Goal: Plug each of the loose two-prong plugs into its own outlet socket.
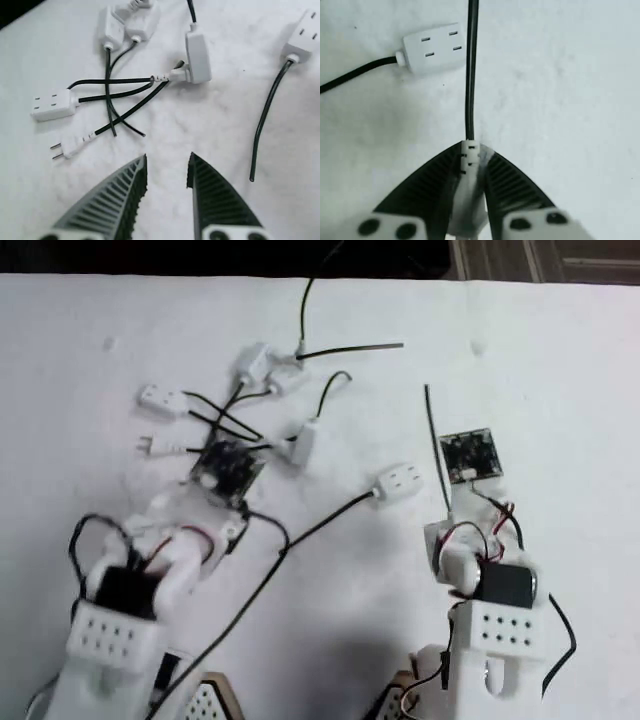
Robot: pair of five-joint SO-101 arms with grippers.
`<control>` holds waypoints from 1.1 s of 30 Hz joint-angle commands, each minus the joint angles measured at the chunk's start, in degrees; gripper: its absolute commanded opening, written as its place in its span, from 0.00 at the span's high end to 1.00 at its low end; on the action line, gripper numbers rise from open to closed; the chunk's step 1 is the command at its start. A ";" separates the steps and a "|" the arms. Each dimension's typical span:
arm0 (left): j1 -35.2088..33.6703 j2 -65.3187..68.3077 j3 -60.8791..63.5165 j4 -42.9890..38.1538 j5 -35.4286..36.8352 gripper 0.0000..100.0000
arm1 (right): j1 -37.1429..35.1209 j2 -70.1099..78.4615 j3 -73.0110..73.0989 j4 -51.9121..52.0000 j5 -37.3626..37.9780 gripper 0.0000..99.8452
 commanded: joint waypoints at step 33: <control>22.29 94.55 -68.40 2.20 -0.70 0.89 | 13.49 -3.03 7.12 -11.74 -7.21 0.98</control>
